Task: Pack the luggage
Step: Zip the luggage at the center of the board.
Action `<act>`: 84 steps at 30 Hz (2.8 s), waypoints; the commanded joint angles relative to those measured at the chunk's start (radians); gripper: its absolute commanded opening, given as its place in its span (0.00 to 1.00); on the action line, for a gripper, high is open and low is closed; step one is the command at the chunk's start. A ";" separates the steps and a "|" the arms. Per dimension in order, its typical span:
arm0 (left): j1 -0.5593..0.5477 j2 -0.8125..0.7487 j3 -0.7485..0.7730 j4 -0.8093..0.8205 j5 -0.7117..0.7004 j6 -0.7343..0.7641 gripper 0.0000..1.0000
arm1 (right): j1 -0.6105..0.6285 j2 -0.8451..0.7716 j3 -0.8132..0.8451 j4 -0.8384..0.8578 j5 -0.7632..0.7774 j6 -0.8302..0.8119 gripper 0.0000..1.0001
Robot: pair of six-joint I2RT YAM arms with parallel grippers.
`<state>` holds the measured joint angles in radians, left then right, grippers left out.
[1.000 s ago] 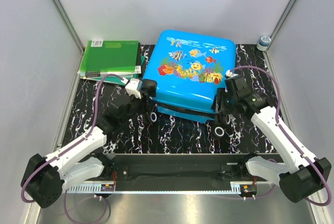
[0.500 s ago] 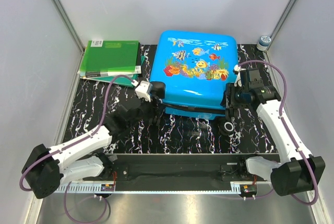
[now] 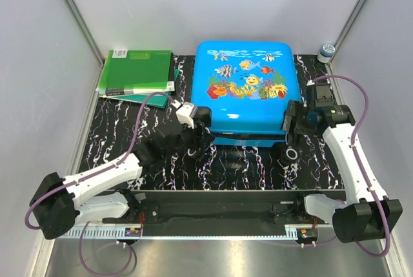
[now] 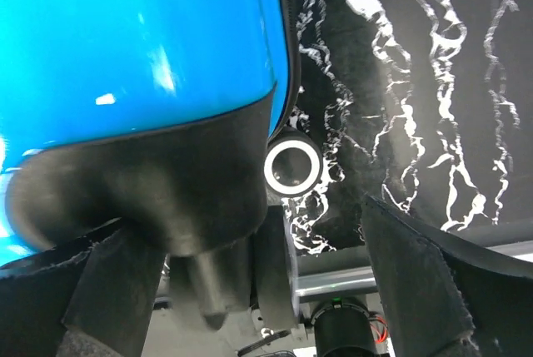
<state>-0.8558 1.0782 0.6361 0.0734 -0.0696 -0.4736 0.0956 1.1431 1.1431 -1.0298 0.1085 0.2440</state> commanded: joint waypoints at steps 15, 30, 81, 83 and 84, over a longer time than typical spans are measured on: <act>-0.060 0.120 0.249 0.109 0.502 0.017 0.00 | -0.025 -0.295 0.011 0.376 -0.392 0.073 0.89; -0.052 0.140 0.405 -0.035 0.401 0.073 0.00 | 0.429 -0.332 -0.362 0.729 -0.294 0.212 0.82; 0.043 0.068 0.404 -0.060 0.410 0.003 0.00 | 0.997 0.432 -0.801 2.360 0.548 -0.123 0.27; 0.043 0.069 0.404 -0.058 0.412 0.001 0.00 | 0.997 0.441 -0.795 2.373 0.545 -0.140 0.21; 0.043 0.071 0.402 -0.058 0.412 0.000 0.00 | 0.997 0.446 -0.793 2.387 0.545 -0.144 0.15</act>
<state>-0.8009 1.2388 0.9298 -0.2836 0.2138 -0.5838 1.0943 1.5772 0.3290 1.1893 0.5789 0.1555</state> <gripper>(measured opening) 0.639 0.225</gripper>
